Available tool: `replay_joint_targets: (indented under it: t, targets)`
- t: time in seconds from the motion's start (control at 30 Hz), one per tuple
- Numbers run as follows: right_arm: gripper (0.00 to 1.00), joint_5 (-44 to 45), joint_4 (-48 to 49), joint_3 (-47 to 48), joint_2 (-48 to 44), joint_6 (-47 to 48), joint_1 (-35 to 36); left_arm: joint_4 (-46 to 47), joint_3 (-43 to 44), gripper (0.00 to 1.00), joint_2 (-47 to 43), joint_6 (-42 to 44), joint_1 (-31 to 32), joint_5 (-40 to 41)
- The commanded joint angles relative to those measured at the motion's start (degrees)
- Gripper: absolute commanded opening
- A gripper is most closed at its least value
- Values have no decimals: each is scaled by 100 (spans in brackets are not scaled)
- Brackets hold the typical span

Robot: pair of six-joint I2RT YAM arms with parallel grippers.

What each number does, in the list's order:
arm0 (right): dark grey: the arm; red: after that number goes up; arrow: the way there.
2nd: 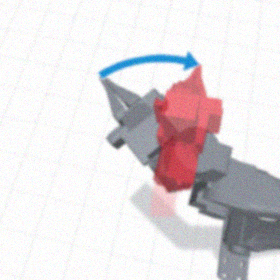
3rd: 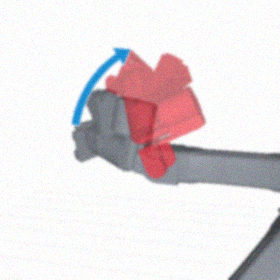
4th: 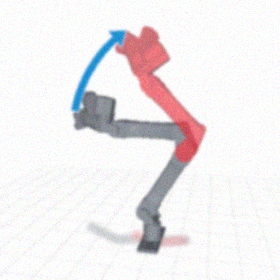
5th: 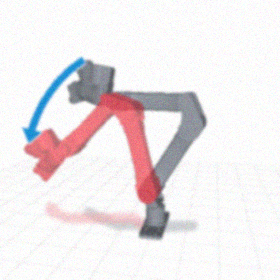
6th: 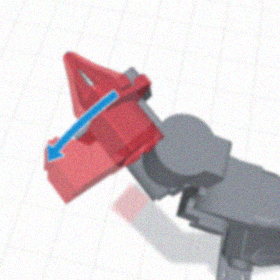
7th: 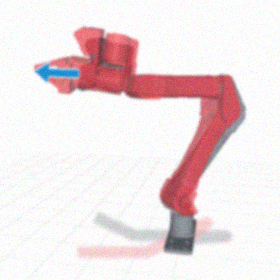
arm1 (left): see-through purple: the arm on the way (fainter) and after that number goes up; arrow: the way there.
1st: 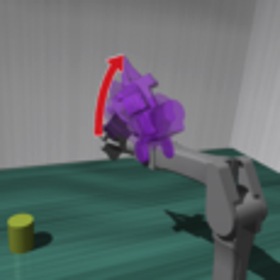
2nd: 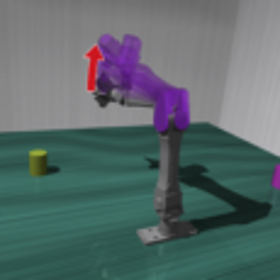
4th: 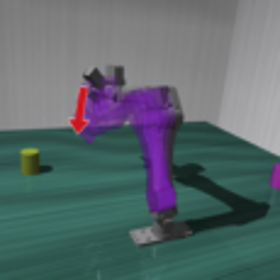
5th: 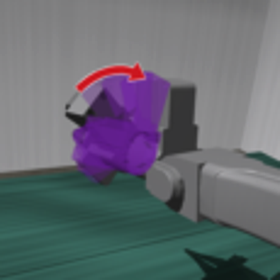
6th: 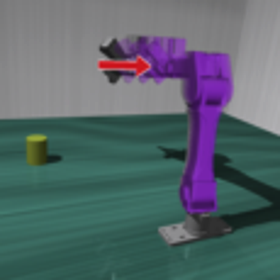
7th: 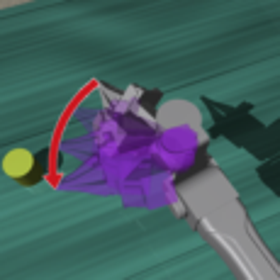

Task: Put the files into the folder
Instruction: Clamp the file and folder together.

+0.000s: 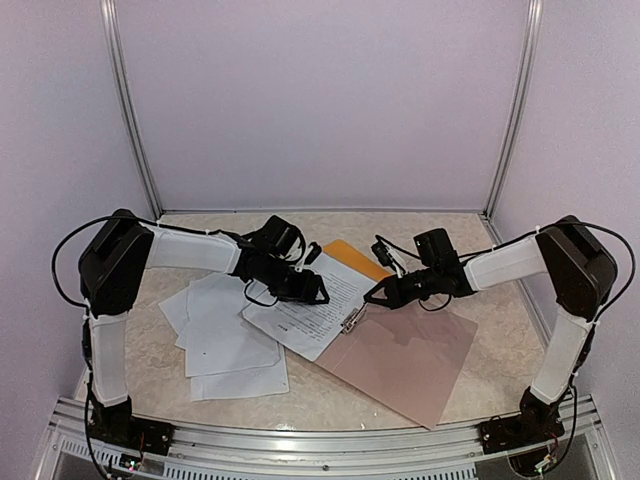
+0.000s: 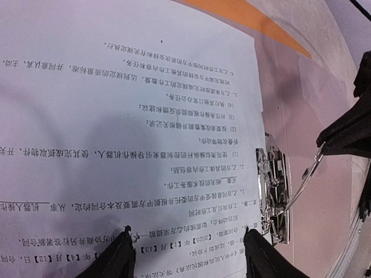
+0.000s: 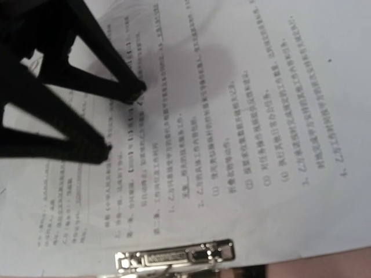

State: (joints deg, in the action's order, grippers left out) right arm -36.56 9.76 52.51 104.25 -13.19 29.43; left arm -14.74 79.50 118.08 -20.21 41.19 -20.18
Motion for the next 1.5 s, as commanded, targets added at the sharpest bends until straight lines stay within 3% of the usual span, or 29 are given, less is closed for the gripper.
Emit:
replay_joint_targets:
  t: [0.0, 0.37, 0.57, 0.83, 1.47]
  targets:
    - [0, 254, -190, -245, 245, 90, -43, -186, 97, 62, -318, 439, 274, 411]
    - [0, 193, -43, -320, 324, 78, -42, 393, -220, 61, -605, 979, 1146, 1433]
    - [0, 176, -17, -320, 340, 80, -49, 520, -241, 61, -343, 929, 1583, 1886]
    - [0, 148, 8, -328, 349, 69, -51, 126, 300, 56, 252, 1126, 1734, 2423]
    - [0, 87, 59, -343, 411, 49, -45, -51, 477, 43, 529, 1449, 1922, 2909]
